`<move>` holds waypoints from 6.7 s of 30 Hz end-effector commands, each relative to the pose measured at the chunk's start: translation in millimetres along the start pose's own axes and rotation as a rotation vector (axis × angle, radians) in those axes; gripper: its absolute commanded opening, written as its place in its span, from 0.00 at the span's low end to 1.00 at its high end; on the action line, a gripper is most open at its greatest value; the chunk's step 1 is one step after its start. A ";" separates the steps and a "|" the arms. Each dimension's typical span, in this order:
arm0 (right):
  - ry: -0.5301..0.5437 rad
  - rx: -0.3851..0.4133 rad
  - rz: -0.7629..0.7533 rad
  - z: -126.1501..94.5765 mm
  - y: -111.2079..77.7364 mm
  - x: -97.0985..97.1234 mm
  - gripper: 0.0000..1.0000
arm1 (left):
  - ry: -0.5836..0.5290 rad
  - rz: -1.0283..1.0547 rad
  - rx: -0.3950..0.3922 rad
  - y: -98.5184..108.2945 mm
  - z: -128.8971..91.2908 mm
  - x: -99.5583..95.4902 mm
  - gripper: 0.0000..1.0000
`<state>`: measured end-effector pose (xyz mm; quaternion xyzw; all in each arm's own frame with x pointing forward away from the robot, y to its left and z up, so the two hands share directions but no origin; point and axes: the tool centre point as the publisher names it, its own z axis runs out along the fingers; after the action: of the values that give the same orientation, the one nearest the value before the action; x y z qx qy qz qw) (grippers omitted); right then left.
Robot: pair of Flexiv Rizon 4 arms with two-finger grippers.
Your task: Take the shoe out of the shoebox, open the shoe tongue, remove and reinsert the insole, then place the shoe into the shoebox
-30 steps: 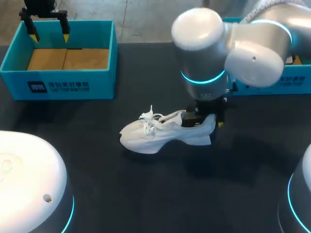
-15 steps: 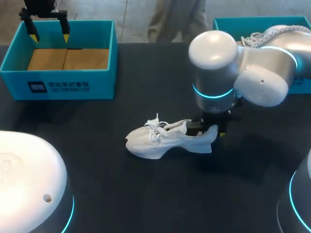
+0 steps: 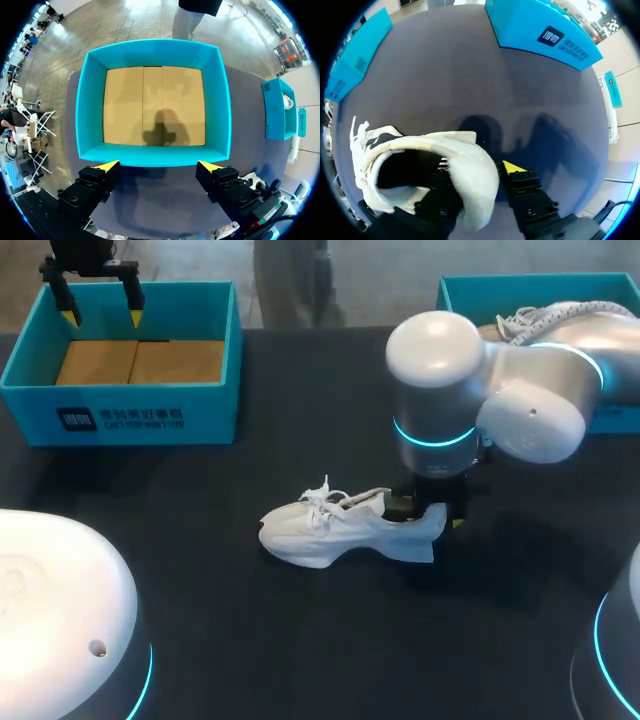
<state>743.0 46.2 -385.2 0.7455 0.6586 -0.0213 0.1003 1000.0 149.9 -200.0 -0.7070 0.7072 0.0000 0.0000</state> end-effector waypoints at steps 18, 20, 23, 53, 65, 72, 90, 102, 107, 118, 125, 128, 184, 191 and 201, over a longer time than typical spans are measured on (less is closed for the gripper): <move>0.130 -0.093 -0.215 -107.7 18.4 -31.3 1.00 | 0.000 0.000 0.000 0.0 0.0 0.0 1.00; 0.164 -0.135 -0.327 -116.4 24.0 -35.4 1.00 | 0.000 0.000 0.000 0.0 0.0 0.0 1.00; 0.217 -0.196 -0.569 -125.7 30.9 -40.2 1.00 | 0.000 0.000 0.000 0.0 0.0 0.0 1.00; 0.372 -0.270 -1.036 -131.5 45.0 -52.4 1.00 | 0.000 0.000 0.000 0.0 0.0 0.0 1.00; 0.372 -0.270 -1.036 -131.5 45.0 -52.4 1.00 | 0.000 0.000 0.000 0.0 0.0 0.0 1.00; 0.385 -0.279 -1.056 -129.4 47.0 -54.4 1.00 | 0.000 0.000 0.000 0.0 0.0 0.0 1.00; 0.664 -0.544 -1.299 -114.2 61.8 -110.9 1.00 | 0.000 0.000 0.000 0.0 0.0 0.0 1.00; 0.760 -0.681 -1.451 -88.7 62.8 -133.8 1.00 | 0.000 0.000 0.000 0.0 0.0 0.0 1.00; 0.823 -0.746 -1.526 -77.5 58.6 -134.0 1.00 | 0.000 0.000 0.000 0.0 0.0 0.0 1.00; 0.778 -0.710 -1.507 -74.5 59.0 -134.7 1.00 | 0.000 0.000 0.000 0.0 0.0 0.0 1.00; 0.778 -0.710 -1.507 -74.5 59.0 -134.7 1.00 | 0.000 0.000 0.000 0.0 0.0 0.0 1.00; 0.769 -0.720 -1.519 -68.2 59.6 -136.1 1.00 | 0.000 0.000 0.000 0.0 0.0 0.0 1.00; 0.863 -0.861 -1.456 -0.2 25.4 -131.9 1.00 | 0.000 0.000 0.000 0.0 0.0 0.0 1.00; 0.863 -0.861 -1.456 -0.2 25.4 -131.9 1.00 | 0.000 0.000 0.000 0.0 0.0 0.0 1.00; 0.863 -0.861 -1.456 -0.2 25.4 -131.9 1.00 | 0.000 0.000 0.000 0.0 0.0 0.0 1.00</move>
<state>750.8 -86.3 -360.0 -0.0058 0.8928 0.4440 0.0755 1000.0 149.9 -200.0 -0.7070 0.7072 0.0000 0.0001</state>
